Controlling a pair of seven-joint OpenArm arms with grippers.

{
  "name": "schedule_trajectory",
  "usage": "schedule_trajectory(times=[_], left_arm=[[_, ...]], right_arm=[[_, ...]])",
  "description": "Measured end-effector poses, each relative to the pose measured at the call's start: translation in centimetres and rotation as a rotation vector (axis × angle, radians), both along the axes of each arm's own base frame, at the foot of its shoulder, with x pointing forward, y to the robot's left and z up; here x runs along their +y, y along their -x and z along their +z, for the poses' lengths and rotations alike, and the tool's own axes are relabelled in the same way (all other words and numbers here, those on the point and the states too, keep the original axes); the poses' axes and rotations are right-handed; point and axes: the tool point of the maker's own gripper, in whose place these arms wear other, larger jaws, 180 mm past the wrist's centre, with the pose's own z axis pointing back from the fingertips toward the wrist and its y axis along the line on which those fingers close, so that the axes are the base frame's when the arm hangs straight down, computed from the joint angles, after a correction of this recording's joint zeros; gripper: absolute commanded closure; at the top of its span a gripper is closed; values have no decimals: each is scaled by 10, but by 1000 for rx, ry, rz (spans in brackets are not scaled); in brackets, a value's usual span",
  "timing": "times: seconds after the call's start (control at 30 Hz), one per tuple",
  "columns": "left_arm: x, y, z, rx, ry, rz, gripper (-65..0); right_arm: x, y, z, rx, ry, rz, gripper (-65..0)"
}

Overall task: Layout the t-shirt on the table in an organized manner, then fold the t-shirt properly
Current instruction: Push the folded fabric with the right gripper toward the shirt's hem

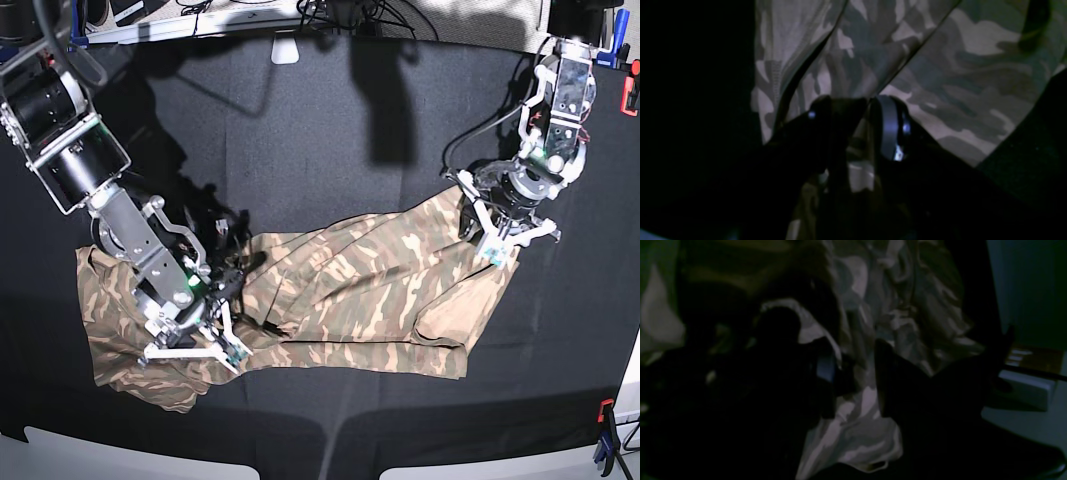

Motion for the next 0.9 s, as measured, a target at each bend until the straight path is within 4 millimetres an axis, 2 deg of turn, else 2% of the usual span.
schedule_trajectory(times=[0.13, 0.27, 0.37, 0.5, 0.57, 0.63, 0.7, 0.8, 0.9], left_arm=[[0, 0, 0, 0, 0, 0, -196], [0, 0, 0, 0, 0, 0, -196], [0, 0, 0, 0, 0, 0, -196], [0, 0, 0, 0, 0, 0, -196], [0, 0, 0, 0, 0, 0, -196], [0, 0, 0, 0, 0, 0, -196], [0, 0, 0, 0, 0, 0, -196], [0, 0, 0, 0, 0, 0, -196], [0, 0, 0, 0, 0, 0, -196]], right_arm=[[7, -2, 0, -7, -17, 14, -170], [33, 4, -8, 45, -98, 71, -170], [42, 4, -9, 48, -120, 85, -170], [41, 4, -9, 46, -114, 84, -167], [41, 4, -9, 45, -114, 85, -107], [40, 3, -8, 42, -105, 86, 0], [32, -1, -4, 11, -43, 92, 0], [16, -15, 13, -80, 59, 66, 0], [13, -24, 34, -122, 74, 49, 0]])
